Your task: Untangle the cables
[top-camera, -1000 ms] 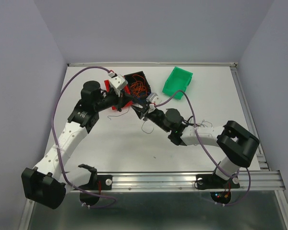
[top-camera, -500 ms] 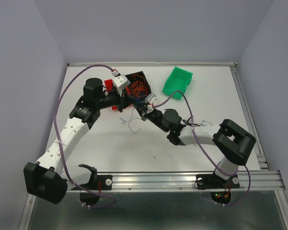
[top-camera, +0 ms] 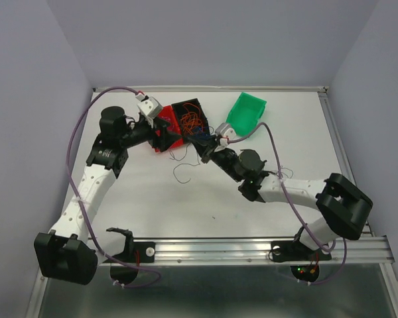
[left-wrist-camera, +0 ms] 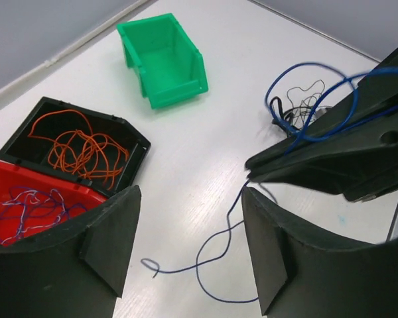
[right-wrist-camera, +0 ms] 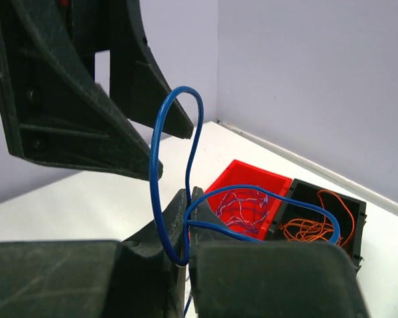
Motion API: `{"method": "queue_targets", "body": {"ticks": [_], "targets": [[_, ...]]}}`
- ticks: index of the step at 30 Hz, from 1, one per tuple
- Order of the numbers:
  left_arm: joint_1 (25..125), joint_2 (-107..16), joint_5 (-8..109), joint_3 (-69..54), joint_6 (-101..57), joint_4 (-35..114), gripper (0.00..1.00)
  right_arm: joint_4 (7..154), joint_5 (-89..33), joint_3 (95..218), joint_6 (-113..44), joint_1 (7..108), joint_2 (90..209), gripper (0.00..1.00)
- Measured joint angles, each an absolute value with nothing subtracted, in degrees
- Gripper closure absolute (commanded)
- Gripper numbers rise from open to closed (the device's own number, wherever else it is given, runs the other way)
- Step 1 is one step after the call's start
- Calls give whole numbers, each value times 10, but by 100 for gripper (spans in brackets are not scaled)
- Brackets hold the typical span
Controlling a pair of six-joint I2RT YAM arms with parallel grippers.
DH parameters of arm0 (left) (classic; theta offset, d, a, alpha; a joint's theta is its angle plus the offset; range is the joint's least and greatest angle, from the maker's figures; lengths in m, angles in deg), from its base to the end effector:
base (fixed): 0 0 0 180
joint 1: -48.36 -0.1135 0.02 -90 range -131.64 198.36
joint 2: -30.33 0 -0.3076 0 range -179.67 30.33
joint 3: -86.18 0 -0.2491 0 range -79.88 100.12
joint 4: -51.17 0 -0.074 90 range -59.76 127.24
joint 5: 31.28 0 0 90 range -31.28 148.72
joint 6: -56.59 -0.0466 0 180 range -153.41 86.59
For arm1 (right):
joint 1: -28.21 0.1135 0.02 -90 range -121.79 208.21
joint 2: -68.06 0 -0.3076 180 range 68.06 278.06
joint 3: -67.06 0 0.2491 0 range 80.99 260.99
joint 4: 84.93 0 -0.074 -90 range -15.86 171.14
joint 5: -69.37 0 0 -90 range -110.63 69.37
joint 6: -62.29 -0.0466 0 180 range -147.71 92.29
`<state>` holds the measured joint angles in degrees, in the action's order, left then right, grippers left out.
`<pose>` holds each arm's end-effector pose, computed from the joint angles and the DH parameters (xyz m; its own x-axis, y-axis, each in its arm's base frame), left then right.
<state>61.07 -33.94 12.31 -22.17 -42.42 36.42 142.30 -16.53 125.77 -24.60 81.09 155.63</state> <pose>0.2255 -0.0855 0.4090 0.0099 0.1085 -0.9941 0.8615 0.5038 0.0635 0.2075 0.2687 0.3386 0.2308 0.2153 -0.9489 -0.7430 0.6687 -0.0290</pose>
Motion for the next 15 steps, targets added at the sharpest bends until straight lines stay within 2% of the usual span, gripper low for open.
{"method": "queue_targets", "body": {"ticks": [5,15], "targets": [[590,-292,113,-252,-417,403,21,1352,-169,1268,-290,806,1510,100],[590,-205,21,-297,-460,442,16,1190,-201,1305,-361,802,1487,99]]}}
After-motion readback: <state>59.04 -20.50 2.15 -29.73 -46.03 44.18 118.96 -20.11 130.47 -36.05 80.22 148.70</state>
